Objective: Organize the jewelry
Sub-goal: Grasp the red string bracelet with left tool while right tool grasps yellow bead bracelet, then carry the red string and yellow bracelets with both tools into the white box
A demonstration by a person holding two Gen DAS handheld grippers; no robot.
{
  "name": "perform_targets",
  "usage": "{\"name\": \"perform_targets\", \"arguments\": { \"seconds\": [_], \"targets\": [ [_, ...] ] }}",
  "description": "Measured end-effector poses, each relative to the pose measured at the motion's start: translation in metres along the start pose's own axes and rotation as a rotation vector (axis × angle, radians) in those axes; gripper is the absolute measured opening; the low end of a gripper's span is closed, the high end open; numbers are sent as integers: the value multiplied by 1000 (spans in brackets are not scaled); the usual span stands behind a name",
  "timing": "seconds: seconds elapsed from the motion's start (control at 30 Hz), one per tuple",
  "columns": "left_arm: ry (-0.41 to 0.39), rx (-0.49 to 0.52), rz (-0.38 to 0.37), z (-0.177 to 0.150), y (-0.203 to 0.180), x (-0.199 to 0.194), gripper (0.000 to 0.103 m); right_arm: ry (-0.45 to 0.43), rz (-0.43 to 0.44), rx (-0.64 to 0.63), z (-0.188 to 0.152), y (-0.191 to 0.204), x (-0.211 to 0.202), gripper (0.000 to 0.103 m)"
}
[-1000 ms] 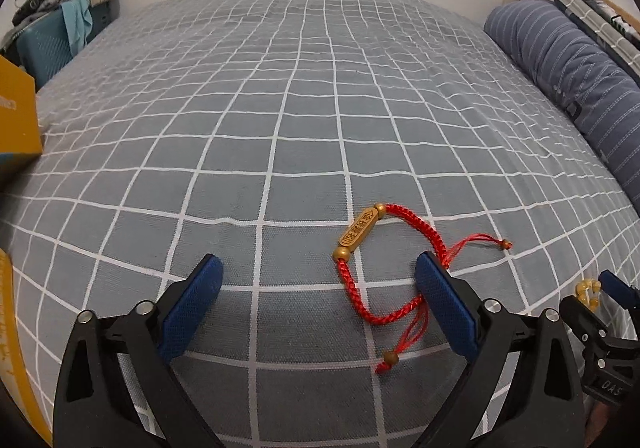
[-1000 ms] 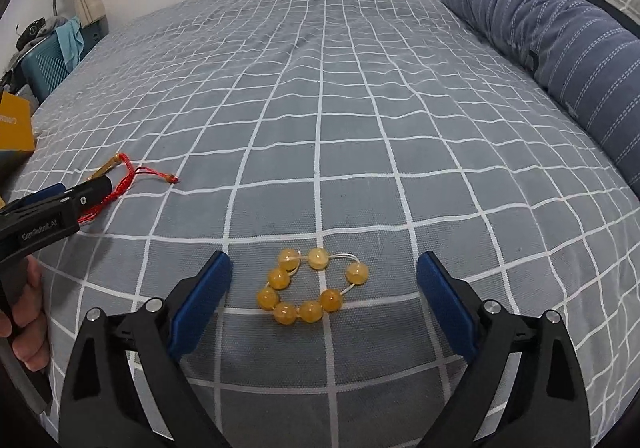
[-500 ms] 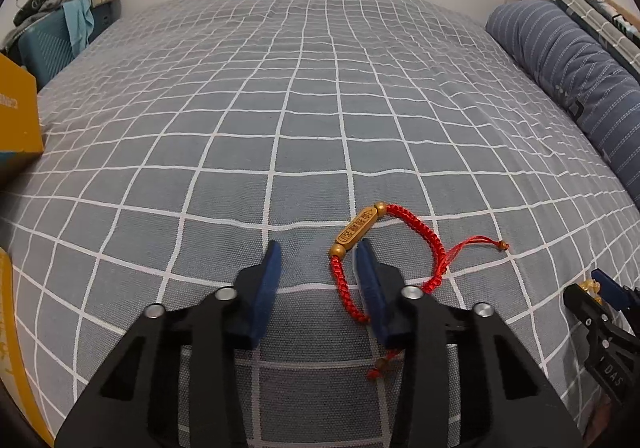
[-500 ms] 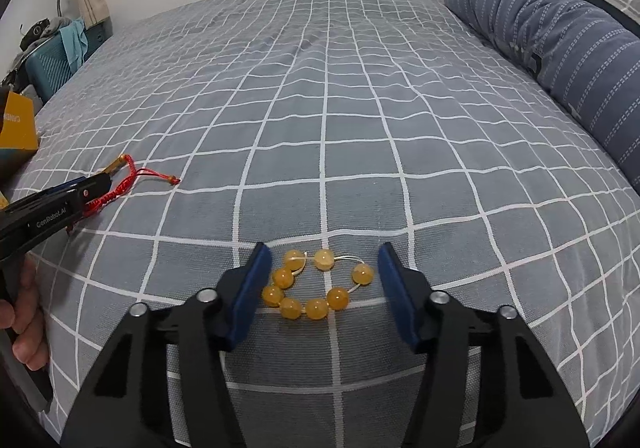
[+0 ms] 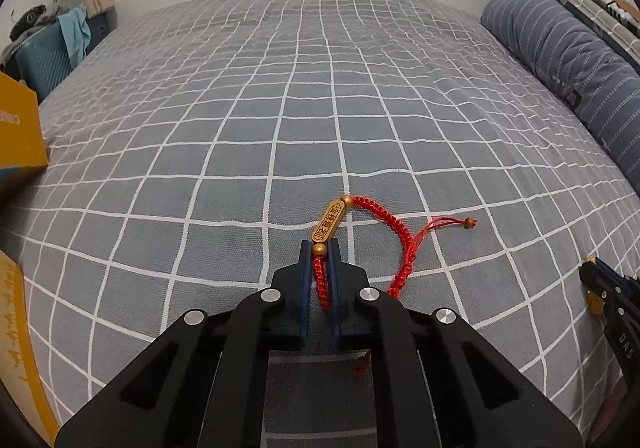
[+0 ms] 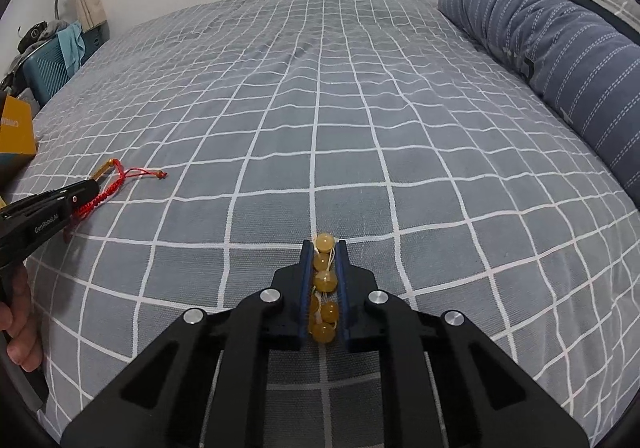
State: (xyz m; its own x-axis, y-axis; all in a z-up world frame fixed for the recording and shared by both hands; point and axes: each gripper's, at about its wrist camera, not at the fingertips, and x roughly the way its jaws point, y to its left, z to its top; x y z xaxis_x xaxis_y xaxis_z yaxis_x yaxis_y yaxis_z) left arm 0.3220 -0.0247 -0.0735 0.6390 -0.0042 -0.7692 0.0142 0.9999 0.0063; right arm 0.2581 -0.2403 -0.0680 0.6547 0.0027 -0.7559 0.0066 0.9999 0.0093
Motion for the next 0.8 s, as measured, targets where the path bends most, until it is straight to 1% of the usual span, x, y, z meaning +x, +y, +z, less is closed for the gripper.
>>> {"name": "perform_targets", "arguments": {
  "seconds": [0.43,0.63,0.8],
  "targets": [
    [-11,-4,-13,4,-2,-27,7,-21,-1,0,8,1,-18,9],
    [5,-19,-28,3,-1,-42,7,-46,6,-9,14,5,-32,9],
    [17,-19,-18,3,-1,-57,7,-62,16,-13,17,10,-45,9]
  ]
}}
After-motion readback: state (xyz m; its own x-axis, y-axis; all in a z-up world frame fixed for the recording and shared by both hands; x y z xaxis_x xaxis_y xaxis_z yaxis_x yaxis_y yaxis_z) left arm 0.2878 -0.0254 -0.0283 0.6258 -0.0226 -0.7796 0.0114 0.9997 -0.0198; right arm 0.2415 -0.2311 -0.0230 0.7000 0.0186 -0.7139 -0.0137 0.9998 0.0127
